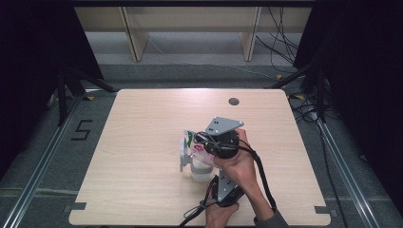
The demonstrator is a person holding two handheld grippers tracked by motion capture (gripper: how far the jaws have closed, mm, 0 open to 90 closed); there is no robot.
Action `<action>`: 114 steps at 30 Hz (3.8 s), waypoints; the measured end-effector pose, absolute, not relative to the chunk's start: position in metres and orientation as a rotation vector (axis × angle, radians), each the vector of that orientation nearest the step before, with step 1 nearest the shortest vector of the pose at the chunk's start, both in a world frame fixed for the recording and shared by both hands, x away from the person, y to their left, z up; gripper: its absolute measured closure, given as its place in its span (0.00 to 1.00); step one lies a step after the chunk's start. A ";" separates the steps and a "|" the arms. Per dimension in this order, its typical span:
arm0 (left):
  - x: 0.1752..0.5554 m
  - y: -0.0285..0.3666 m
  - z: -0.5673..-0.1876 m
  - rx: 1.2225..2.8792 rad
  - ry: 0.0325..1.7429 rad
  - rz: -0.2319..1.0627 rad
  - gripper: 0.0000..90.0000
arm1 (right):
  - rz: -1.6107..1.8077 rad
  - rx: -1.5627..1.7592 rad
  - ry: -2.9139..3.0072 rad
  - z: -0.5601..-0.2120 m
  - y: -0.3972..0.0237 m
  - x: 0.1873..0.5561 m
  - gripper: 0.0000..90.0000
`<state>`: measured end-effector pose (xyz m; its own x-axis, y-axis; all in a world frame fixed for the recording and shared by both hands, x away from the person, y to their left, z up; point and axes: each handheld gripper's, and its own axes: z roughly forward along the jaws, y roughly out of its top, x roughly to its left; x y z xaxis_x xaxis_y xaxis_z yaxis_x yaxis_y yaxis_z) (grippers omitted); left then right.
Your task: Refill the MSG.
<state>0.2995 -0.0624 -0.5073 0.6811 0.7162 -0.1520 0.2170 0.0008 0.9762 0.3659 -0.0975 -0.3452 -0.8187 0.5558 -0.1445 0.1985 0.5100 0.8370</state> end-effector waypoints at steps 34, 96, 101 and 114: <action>0.300 -0.064 -0.506 1.561 0.792 0.469 0.86 | 1.228 0.607 2.360 -0.344 -0.098 0.368 0.99; 0.299 -0.068 -0.508 1.456 0.831 0.420 0.86 | 1.195 0.584 2.361 -0.348 -0.089 0.367 0.99; 0.299 -0.069 -0.508 1.455 0.828 0.420 0.86 | 1.191 0.577 2.358 -0.348 -0.089 0.367 0.99; 0.299 -0.070 -0.507 1.448 0.826 0.420 0.86 | 1.193 0.583 2.358 -0.347 -0.089 0.366 0.99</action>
<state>0.2992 -0.0700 -0.5069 0.6666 0.7062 -0.2387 0.2226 0.1171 0.9679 0.3659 -0.0890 -0.3469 -0.8181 0.5441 -0.1864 0.1722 0.5410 0.8232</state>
